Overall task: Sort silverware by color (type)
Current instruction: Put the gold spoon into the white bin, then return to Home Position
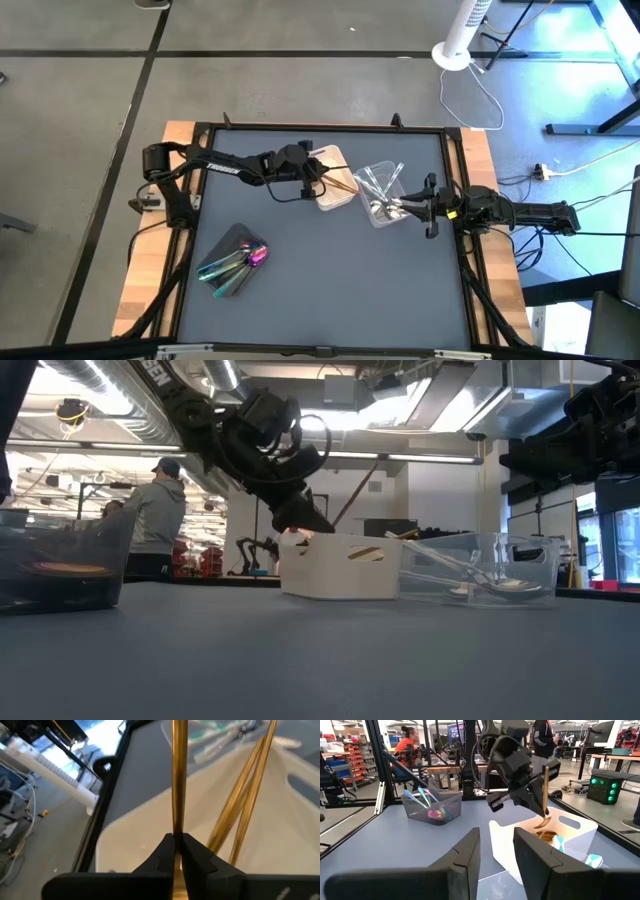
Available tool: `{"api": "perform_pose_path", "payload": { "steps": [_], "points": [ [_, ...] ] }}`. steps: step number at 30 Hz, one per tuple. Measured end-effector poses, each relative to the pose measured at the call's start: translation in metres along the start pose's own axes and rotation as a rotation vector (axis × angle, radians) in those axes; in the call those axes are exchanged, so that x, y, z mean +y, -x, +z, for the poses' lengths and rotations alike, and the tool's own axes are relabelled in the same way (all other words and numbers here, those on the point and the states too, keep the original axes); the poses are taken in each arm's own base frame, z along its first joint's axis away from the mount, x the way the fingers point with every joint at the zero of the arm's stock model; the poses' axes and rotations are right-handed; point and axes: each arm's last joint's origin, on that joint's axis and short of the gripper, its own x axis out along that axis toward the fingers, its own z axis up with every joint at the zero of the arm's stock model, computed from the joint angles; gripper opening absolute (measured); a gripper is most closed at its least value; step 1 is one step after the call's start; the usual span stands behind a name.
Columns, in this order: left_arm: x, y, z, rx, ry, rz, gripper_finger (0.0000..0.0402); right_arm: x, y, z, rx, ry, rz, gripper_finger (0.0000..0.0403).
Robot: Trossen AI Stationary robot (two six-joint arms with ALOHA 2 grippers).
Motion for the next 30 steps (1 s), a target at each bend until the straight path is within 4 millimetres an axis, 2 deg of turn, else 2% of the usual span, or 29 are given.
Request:
{"api": "perform_pose_path", "payload": {
  "steps": [14, 25, 30],
  "points": [
    [0.003, -0.004, 0.002, -0.058, 0.116, 0.03, 0.0107, 0.0, 0.0, 0.0, 0.001, 0.008, -0.002, 0.0111],
    [0.002, 0.001, 0.018, -0.177, 0.127, 0.088, 0.0111, 0.0, 0.0, 0.0, 0.001, 0.008, -0.003, 0.0111],
    [-0.001, 0.014, 0.034, -0.219, 0.127, 0.128, 0.0092, 0.0, 0.0, 0.0, 0.002, 0.009, -0.003, 0.0111]
  ]
}}
